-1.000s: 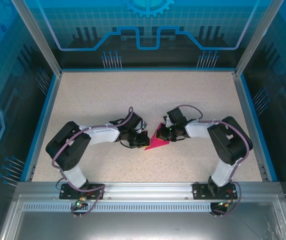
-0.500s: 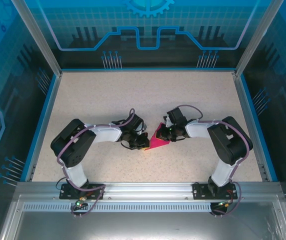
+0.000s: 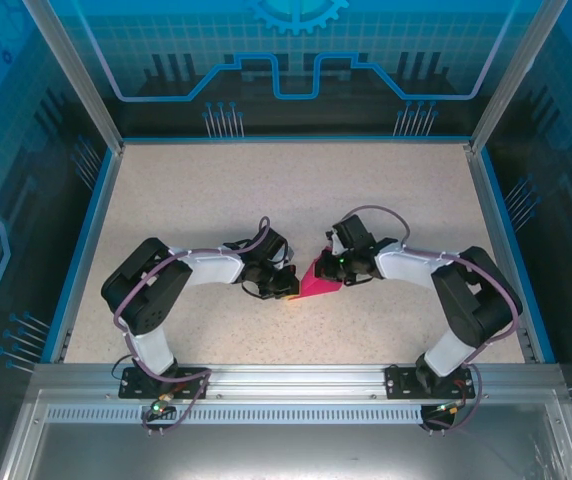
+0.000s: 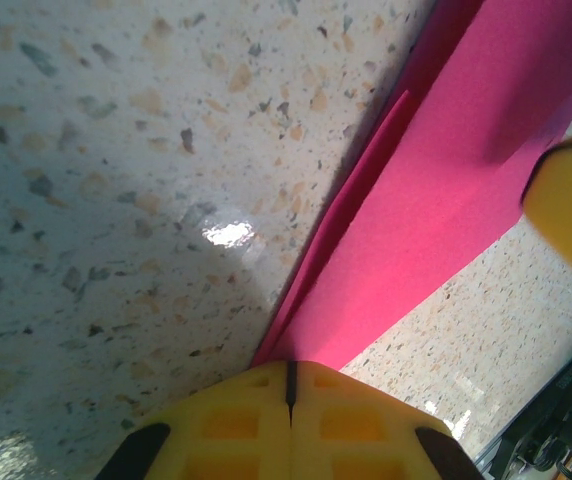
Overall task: Fold a paper plane with a square sheet of paper (pick it up from the middle)
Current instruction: Fourth fold the wing at the center of the table.
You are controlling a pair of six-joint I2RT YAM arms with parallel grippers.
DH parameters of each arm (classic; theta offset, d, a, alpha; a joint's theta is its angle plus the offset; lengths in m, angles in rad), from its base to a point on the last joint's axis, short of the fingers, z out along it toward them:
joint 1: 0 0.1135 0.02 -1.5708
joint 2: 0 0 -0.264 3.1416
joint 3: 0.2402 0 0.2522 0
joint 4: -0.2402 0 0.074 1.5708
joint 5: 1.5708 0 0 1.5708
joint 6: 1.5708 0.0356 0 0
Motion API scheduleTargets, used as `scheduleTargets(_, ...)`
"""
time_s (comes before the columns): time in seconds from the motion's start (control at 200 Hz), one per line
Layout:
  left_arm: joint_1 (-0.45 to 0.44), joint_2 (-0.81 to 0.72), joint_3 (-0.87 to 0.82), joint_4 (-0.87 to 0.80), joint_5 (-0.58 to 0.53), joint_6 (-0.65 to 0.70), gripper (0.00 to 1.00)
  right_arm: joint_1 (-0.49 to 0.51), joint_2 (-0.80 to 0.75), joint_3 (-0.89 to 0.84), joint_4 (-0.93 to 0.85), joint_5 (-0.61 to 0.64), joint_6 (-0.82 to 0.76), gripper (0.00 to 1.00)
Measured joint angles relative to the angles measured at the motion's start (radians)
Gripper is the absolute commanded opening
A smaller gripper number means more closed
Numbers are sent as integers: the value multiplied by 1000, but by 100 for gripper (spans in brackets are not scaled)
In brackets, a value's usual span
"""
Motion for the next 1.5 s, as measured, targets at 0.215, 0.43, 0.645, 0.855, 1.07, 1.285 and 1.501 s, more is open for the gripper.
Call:
scheduleTargets(0.215,0,0,0,0,0,2,0,55,57,10,28,-8,13,0)
scheduleTargets(0.43,0,0,0,0,0,2,0,84,97,20,57,-8,48,0)
scheduleTargets(0.645,0,0,2,-6,-5,2,0,73,103,0,92,-17,49,0)
scheduleTargets(0.855,0,3,10,-14,-23,2,0,-60,72,-74,151,-92,5,0)
scheduleTargets(1.07,0,4,10,-14,-23,2,0,-232,38,-86,114,-79,-37,0)
scheduleTargets(1.285,0,11,26,-34,-22,3,0,-205,-49,-86,77,-39,-31,0)
scheduleTargets(1.501,0,17,40,-56,-23,6,0,-15,2,-64,113,-55,25,0)
